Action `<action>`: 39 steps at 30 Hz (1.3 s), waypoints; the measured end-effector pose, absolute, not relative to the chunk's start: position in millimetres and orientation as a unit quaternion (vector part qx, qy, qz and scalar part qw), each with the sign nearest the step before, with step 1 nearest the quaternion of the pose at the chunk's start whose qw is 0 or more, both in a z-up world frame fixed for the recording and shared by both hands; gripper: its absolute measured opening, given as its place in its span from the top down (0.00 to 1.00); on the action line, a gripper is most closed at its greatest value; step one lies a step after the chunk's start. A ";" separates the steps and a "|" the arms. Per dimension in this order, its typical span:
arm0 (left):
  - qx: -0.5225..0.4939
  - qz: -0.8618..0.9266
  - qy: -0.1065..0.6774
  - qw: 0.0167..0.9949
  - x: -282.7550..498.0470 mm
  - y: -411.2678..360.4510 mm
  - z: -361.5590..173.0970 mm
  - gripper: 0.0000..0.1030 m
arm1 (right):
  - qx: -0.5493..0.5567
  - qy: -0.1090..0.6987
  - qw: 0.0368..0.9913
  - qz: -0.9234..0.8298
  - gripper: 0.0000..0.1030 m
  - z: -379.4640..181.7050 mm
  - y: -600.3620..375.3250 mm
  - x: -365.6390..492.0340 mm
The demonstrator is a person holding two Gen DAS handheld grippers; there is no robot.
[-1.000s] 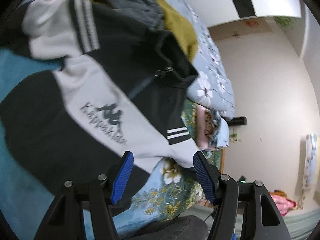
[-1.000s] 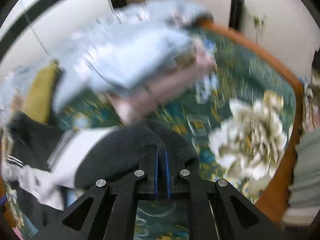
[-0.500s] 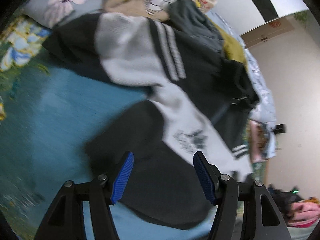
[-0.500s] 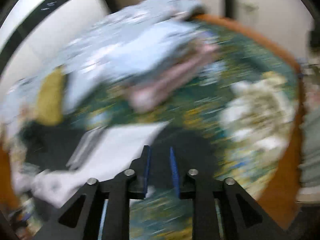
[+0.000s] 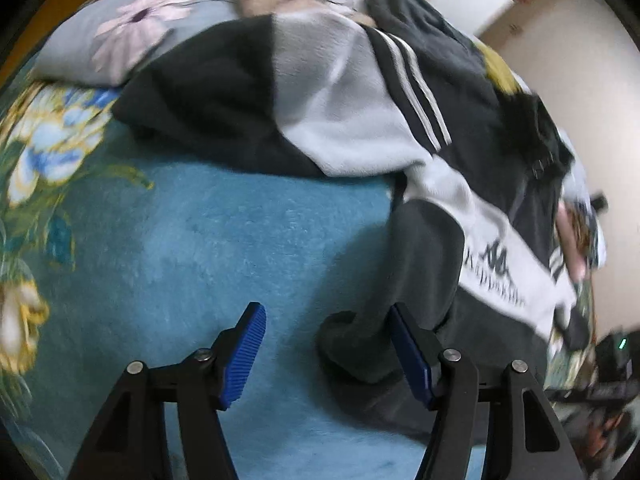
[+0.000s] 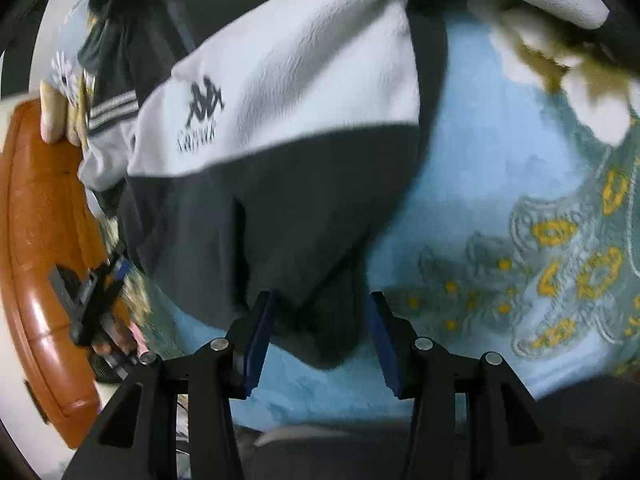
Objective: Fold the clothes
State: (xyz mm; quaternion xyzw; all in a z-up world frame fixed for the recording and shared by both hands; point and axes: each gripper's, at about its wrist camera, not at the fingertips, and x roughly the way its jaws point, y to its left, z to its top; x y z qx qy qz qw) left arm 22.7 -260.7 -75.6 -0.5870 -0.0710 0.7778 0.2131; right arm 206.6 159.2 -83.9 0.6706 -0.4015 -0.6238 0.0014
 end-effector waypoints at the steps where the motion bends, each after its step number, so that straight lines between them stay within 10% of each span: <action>1: -0.581 0.780 -0.056 0.227 22.2 -258.1 -74.4 0.34 | 0.676 -0.383 0.006 -0.629 0.52 -78.7 153.4 205.3; 11: -0.562 0.756 0.027 0.335 20.1 -231.5 -84.7 0.37 | 0.725 -0.291 0.025 -0.624 0.58 -96.7 115.4 177.1; 17: -0.540 0.740 0.027 0.400 40.0 -224.3 -56.1 0.88 | 0.668 -0.341 0.029 -0.661 0.85 -72.3 133.0 177.9; 29: -0.456 0.735 -0.116 0.489 29.7 -225.3 31.3 0.90 | 0.493 -0.488 0.069 -0.717 0.92 24.5 219.1 232.6; 39: -0.572 0.726 -0.206 0.321 -93.9 -149.1 -38.7 0.89 | 0.436 -0.596 -0.100 -0.667 0.92 -36.3 320.6 188.2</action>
